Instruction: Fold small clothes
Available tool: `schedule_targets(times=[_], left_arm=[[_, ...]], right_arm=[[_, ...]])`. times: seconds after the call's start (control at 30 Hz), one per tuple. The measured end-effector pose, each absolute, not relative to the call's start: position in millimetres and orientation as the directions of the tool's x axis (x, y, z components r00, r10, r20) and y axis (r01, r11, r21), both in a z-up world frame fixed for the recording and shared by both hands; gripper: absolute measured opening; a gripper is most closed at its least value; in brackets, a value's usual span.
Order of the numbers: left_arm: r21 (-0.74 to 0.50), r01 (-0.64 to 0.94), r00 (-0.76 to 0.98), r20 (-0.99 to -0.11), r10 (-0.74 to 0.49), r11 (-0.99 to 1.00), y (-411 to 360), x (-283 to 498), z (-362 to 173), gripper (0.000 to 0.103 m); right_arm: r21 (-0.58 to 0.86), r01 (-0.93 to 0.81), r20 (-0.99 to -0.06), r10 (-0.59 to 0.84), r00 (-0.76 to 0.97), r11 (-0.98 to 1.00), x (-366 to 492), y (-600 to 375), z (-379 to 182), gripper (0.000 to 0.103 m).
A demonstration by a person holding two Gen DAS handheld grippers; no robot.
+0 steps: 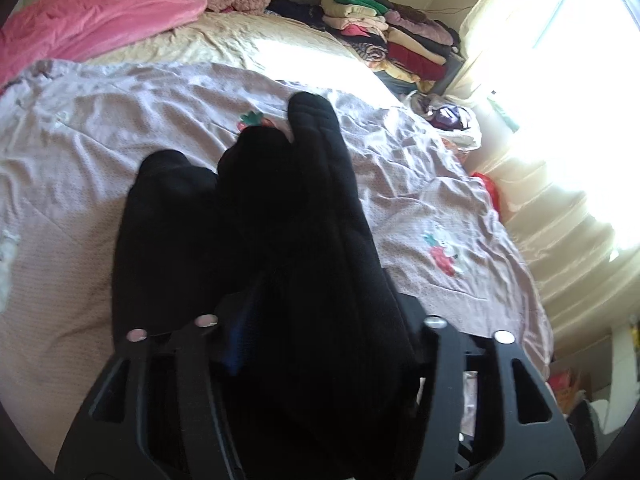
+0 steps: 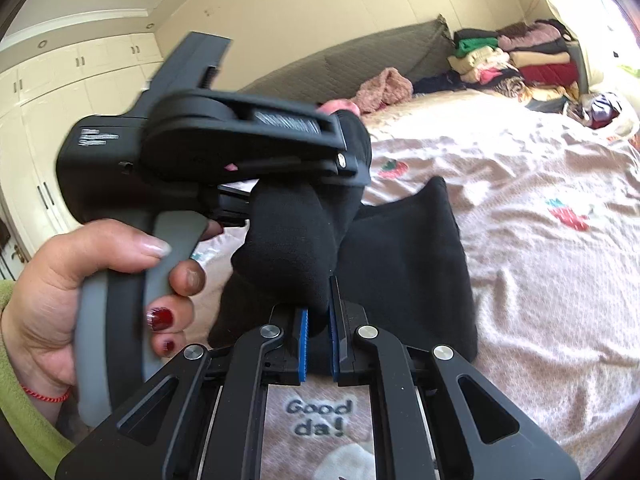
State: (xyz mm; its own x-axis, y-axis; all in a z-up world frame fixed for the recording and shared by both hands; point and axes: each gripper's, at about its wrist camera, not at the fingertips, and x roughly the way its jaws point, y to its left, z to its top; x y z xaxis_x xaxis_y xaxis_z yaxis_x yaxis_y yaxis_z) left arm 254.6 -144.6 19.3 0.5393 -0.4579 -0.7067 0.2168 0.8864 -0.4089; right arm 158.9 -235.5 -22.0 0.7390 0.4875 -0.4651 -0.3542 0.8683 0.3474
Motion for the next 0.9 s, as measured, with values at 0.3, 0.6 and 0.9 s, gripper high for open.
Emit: schedule_targets(times=[0.3, 0.6, 0.9], left_arm=[[-0.424, 0.168, 0.59, -0.68, -0.435, 0.89, -95.2, 236.1, 21.3, 0.07], [-0.252, 0.15, 0.556, -0.778, -0.293, 0.956, -81.1, 221.4, -23.3, 0.07], [-0.231, 0.164, 0.573, -0.769, -0.283, 0.959, -81.5, 211.7, -27.8, 0.07]], right_arm=[[0.498, -0.199, -0.554, 0.486, 0.676, 0.844, 170.6, -268.0, -61.7, 0.012], [0.492, -0.181, -0.542, 0.462, 0.702, 0.852, 145.7, -290.8, -33.2, 0.04], [0.42, -0.168, -0.588, 0.408, 0.698, 0.892, 217.4, -297.3, 6.1, 0.06]])
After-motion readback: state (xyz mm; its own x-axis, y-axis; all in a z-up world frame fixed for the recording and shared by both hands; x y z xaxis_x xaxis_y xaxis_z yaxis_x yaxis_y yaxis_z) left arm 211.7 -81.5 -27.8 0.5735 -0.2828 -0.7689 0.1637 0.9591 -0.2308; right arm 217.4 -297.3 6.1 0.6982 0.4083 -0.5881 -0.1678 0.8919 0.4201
